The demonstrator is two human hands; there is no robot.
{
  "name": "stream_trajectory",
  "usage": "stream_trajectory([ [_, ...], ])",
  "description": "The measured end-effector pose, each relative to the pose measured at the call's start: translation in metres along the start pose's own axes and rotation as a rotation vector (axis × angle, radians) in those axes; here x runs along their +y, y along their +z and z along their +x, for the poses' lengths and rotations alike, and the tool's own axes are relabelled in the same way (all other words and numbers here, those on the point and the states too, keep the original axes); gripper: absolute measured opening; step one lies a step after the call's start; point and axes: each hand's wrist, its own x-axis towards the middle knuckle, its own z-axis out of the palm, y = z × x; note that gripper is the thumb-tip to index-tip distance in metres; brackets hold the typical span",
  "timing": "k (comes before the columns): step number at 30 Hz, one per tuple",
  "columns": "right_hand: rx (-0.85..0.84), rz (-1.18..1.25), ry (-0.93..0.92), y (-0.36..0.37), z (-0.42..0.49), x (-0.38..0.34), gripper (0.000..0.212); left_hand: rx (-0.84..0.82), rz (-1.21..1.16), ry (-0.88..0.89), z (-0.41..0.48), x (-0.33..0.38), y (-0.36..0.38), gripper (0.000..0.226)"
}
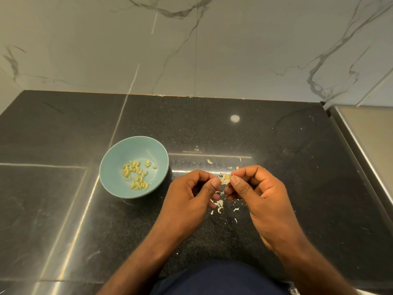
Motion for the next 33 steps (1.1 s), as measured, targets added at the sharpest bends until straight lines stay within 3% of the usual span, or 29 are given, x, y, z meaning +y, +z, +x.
stream_trajectory([
  [3, -0.009, -0.011, -0.010, 0.003, -0.002, 0.000, 0.020, -0.051, -0.012, 0.021, -0.001, 0.000, 0.002, 0.019],
  [8, -0.025, -0.104, -0.064, 0.003, -0.005, 0.002, 0.015, -0.030, 0.034, 0.043, 0.000, -0.002, 0.000, 0.007],
  [15, 0.136, 0.167, -0.008, -0.008, 0.006, -0.001, 0.017, 0.072, -0.033, 0.011, 0.000, -0.008, -0.005, 0.015],
  [20, 0.057, 0.214, 0.080, -0.007, 0.002, 0.000, 0.025, 0.046, 0.063, 0.061, 0.002, -0.007, -0.002, 0.042],
  [27, -0.064, 0.137, 0.129, -0.004, -0.001, 0.002, 0.022, -0.009, 0.147, 0.198, 0.001, -0.004, -0.002, 0.027],
  [33, -0.128, 0.067, 0.148, -0.003, -0.002, 0.003, 0.021, 0.009, 0.124, 0.140, 0.002, -0.012, -0.003, 0.030],
])
